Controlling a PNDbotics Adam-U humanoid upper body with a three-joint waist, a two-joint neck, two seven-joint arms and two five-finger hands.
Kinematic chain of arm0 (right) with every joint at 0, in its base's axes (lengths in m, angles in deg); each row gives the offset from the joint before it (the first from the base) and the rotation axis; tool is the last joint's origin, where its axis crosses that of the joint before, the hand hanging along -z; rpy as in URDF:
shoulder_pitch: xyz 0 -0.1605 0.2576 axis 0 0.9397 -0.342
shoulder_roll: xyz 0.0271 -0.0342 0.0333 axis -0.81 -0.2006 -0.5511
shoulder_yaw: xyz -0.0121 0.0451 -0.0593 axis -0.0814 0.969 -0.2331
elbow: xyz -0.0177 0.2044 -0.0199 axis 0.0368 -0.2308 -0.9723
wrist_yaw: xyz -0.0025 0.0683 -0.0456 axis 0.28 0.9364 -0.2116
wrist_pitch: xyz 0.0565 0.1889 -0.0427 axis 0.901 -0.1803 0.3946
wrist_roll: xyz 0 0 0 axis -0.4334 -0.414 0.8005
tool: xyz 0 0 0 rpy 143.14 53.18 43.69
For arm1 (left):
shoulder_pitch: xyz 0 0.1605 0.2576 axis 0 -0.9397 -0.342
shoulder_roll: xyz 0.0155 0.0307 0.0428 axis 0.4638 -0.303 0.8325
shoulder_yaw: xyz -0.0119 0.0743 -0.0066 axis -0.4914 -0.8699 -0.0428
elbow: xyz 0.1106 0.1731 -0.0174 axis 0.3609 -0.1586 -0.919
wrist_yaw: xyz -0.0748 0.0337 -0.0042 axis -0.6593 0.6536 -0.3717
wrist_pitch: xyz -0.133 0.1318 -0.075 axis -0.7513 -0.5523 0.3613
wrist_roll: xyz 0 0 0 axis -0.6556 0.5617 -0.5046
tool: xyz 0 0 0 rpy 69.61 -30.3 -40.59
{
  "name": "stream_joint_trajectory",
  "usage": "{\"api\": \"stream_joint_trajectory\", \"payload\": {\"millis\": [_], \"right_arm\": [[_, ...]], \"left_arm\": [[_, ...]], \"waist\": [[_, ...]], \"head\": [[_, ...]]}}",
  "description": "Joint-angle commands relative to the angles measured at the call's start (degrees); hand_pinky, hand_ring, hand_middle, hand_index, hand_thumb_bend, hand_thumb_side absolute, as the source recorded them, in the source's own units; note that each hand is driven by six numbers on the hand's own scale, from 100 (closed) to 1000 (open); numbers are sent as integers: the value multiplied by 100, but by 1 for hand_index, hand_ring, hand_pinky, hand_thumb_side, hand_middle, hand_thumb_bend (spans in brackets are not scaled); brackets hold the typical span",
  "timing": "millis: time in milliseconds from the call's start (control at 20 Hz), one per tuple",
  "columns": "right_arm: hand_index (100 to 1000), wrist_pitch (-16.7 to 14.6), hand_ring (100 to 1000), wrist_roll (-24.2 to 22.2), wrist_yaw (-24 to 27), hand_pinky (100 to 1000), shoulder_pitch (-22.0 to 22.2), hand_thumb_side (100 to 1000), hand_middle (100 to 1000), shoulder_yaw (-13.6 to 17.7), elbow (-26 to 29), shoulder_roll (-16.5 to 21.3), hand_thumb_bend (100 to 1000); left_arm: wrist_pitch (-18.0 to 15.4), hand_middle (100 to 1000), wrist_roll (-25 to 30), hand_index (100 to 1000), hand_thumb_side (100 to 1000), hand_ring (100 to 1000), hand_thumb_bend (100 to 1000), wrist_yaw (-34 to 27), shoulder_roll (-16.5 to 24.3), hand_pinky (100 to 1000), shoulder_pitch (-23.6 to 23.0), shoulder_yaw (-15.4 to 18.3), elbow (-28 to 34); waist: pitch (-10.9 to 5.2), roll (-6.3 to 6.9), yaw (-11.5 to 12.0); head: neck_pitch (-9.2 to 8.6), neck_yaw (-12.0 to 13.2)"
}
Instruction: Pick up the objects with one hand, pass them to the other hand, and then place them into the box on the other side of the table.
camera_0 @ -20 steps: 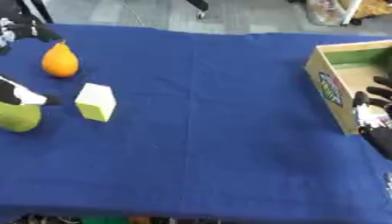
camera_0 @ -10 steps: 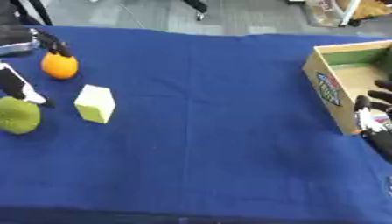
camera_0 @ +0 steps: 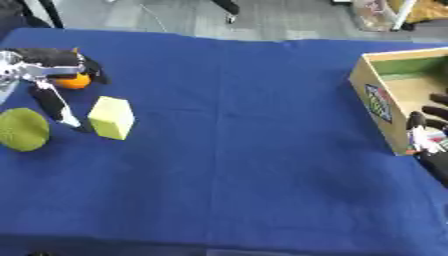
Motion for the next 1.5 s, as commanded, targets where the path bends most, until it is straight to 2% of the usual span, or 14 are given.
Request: {"api": "stream_joint_trajectory", "payload": {"millis": [50, 450, 650, 750, 800, 950, 1200, 1350, 1500], "right_arm": [[936, -10, 777, -5, 42, 720, -45, 403, 796, 25, 50, 116, 239], [937, -18, 778, -13, 63, 721, -38, 408, 797, 24, 38, 98, 236], [938, -21, 780, -22, 74, 723, -39, 411, 799, 25, 37, 89, 229], [938, -26, 780, -28, 79, 724, -37, 412, 799, 27, 34, 87, 225], [939, -28, 781, -31, 81, 725, -37, 413, 799, 28, 32, 86, 221], [939, -39, 781, -51, 84, 725, -37, 412, 800, 27, 26, 79, 222], [939, -43, 781, -55, 76, 726, -39, 411, 800, 44, 28, 85, 223], [939, -37, 782, -43, 58, 726, -54, 408, 800, 57, 48, 104, 224], [939, -16, 783, -37, 4, 728, -97, 404, 801, 65, 92, 141, 226]], "left_arm": [[-57, 771, 58, 865, 263, 807, 682, 68, 65, 851, 145, 4, -37], [-79, 771, -104, 867, 262, 802, 674, 270, -154, 846, 178, 4, -322], [-106, 718, -288, 822, 226, 763, 627, 331, -236, 832, 181, 17, -438], [-113, 664, -376, 782, 198, 735, 572, 300, -241, 823, 171, 17, -455], [-108, 624, -407, 751, 189, 706, 461, 283, -238, 817, 166, 18, -456], [-34, 559, -495, 685, 160, 639, 384, 121, -204, 793, 121, 76, -370], [197, 529, -562, 650, 171, 619, 384, -555, -15, 780, -29, 303, 382], [425, 528, -779, 645, 203, 614, 392, -1121, 53, 770, -148, 624, 1073], [721, 523, -1136, 633, 230, 607, 402, -1763, -43, 753, -317, 945, 1772]], "waist": [[-179, 67, -12], [-176, 44, -18], [-173, 28, -21], [-169, 28, -20], [-168, 29, -20], [-164, 30, -20], [-163, 31, -9], [-174, 28, 12], [-184, 27, 38]], "head": [[32, 16], [32, 21], [32, 18], [32, 15], [32, 15], [32, 19], [32, 21], [32, 15], [32, 9]]}}
